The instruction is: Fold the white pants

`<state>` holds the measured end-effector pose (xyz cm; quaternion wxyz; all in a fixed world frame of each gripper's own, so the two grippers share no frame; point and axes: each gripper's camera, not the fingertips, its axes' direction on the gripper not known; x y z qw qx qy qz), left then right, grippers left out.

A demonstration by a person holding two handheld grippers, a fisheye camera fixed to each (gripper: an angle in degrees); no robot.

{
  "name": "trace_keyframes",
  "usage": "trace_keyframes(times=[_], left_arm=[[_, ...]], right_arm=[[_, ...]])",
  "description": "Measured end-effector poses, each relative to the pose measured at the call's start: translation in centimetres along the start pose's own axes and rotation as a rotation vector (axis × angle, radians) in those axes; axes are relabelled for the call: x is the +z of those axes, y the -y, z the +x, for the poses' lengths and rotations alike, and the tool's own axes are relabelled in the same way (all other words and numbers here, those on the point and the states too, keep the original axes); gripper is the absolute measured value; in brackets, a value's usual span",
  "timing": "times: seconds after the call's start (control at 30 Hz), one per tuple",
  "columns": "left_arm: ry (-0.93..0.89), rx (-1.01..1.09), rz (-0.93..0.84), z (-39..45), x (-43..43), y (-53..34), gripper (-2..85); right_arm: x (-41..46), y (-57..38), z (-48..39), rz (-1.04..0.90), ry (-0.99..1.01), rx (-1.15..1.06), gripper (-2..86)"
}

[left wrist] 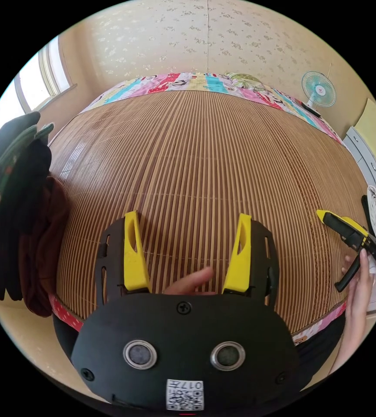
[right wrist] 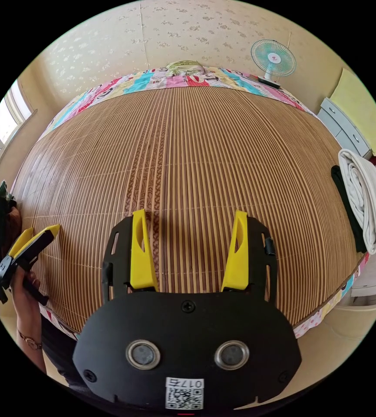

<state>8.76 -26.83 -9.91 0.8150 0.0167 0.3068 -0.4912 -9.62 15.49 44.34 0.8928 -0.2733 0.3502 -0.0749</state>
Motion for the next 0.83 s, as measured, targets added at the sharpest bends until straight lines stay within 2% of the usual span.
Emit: trace_keyframes(times=[0.13, 0.2, 0.27, 0.3, 0.37, 0.43, 0.5, 0.57, 0.6, 0.67, 0.7, 0.77, 0.83], left_arm=[[-0.049, 0.114, -0.035, 0.8, -2.5, 0.6, 26.0], [-0.141, 0.117, 0.025, -0.8, -5.7, -0.4, 21.8], [-0.237, 0.087, 0.183, -4.7, -12.0, -2.8, 9.5], [-0.231, 0.072, 0.212, -5.8, -13.6, -3.4, 8.6], [-0.153, 0.000, 0.315, -10.7, -20.7, -5.9, 9.2], [-0.083, -0.018, 0.453, -14.8, -26.6, -8.4, 9.3], [-0.012, -0.096, 0.597, -19.5, -31.9, -11.0, 7.5], [-0.019, -0.373, 0.674, -27.3, -36.8, -13.6, 2.5], [-0.036, -0.430, 0.694, -29.1, -37.6, -14.2, 2.3], [-0.061, -0.588, 0.719, -35.0, -39.3, -15.7, 2.4], [-0.059, -0.626, 0.701, -36.2, -39.5, -15.7, 3.7], [0.003, -0.646, 0.592, -39.7, -40.3, -14.4, 9.4], [0.074, -0.690, 0.556, -41.6, -40.8, -13.8, 11.7]], right_arm=[[-0.7, 0.7, -0.5, -0.028, 0.000, 0.024, 25.3], [-1.2, 1.7, -0.4, -0.087, 0.020, -0.026, 24.8], [-2.9, 2.1, 0.4, -0.186, 0.078, -0.131, 20.4], [-3.7, 1.9, 0.8, -0.189, 0.111, -0.144, 18.6], [-7.9, -0.7, 2.8, -0.109, 0.416, -0.198, 5.8], [-11.0, -3.4, 4.2, -0.049, 0.592, -0.217, 2.7], [-14.0, -6.5, 5.2, 0.006, 0.627, -0.194, 1.8], [-18.5, -10.7, 5.6, 0.107, 0.558, -0.188, 1.1], [-19.8, -11.7, 5.5, 0.140, 0.529, -0.188, 1.0], [-25.6, -15.9, 5.3, 0.343, 0.360, -0.153, 0.8], [-27.1, -16.8, 5.3, 0.407, 0.317, -0.125, 0.8], [-32.3, -20.2, 5.5, 0.699, 0.212, -0.032, 0.7], [-35.4, -21.7, 4.9, 0.873, 0.178, -0.131, 0.8]])
